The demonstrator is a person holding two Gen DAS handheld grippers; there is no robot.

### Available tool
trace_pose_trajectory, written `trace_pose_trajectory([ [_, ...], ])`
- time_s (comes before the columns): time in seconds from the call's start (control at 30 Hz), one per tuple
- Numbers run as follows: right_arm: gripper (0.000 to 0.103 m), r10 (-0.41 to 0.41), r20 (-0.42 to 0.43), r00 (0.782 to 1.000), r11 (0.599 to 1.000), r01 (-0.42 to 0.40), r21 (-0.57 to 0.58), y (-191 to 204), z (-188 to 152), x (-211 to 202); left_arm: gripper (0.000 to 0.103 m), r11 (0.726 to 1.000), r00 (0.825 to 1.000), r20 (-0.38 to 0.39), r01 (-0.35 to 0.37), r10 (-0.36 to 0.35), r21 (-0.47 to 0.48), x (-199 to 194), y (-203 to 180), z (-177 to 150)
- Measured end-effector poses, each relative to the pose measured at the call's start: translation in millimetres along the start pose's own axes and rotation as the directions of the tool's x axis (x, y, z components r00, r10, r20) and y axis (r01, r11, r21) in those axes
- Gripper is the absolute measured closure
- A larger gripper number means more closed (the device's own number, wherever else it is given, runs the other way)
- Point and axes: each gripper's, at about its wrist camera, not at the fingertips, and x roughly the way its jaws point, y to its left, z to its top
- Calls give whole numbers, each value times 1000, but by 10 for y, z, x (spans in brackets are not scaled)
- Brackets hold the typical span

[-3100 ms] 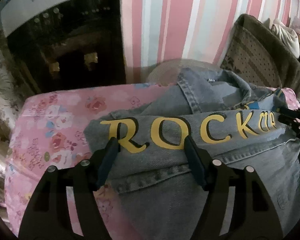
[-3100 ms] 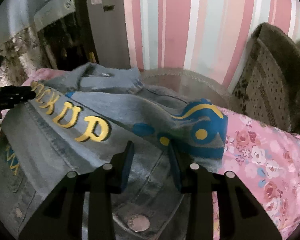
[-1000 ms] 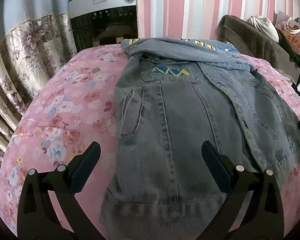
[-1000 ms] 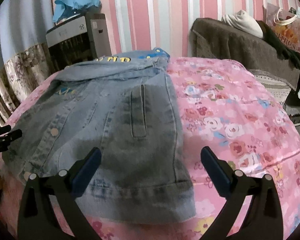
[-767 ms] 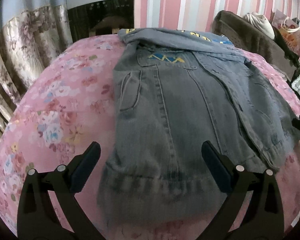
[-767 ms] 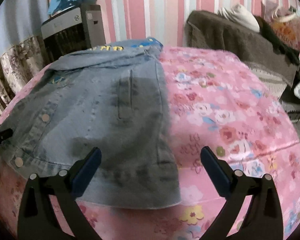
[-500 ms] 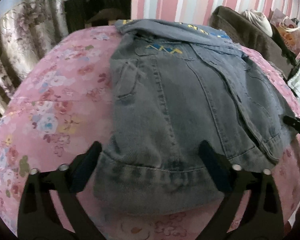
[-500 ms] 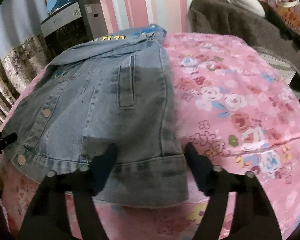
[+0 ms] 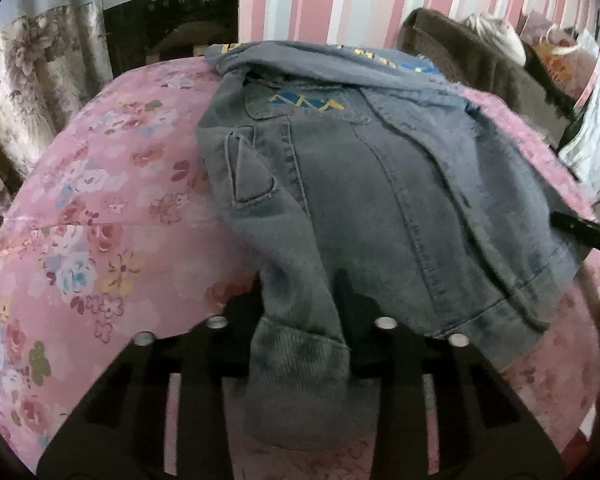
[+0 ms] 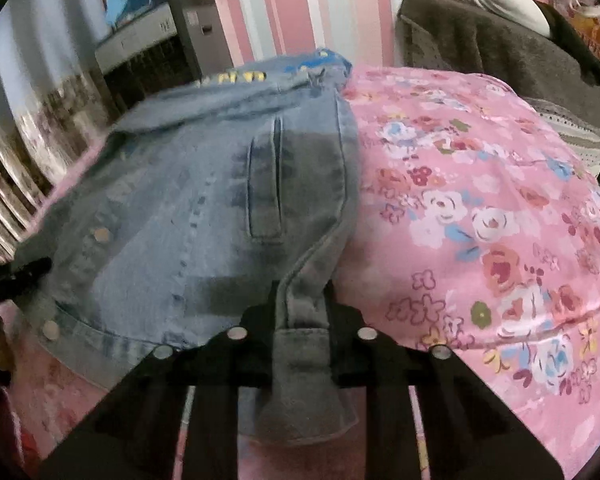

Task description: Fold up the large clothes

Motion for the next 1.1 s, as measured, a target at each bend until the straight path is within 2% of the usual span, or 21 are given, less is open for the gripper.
trace_pose_trajectory([
  [0.1,86,23,53,998,1000,-23,-2,25,-42,-137,88,1000,999,53,12,-11,-7,-154,-25,-17],
  [0.2,87,41,109,993,999,-42,9,11,-47,-323,94,997,994,105,50,-43,-61,-327,30,-29],
  [0.37,87,89,184,979,996,-89,-6,47,-75,-675,97,992,980,193,76,-54,-104,-696,35,-113],
  [0.6,87,143,317,938,989,-127,-70,200,-183,-1410,98,986,949,300,128,-92,-104,-1440,-5,-323],
  [0.73,87,159,345,925,987,-142,-74,214,-261,-1692,98,986,936,340,134,-94,-97,-1766,-78,-417],
  [0.87,87,151,324,934,989,-141,-54,208,-144,-1561,98,986,941,329,126,-83,-112,-1671,-52,-206],
  [0.97,87,142,333,932,990,-135,-43,246,52,-1451,98,987,939,338,108,-61,-122,-1627,-4,26],
  [1.1,87,116,352,929,993,-106,-48,333,484,-1318,97,989,940,341,75,-27,-129,-1411,78,619],
])
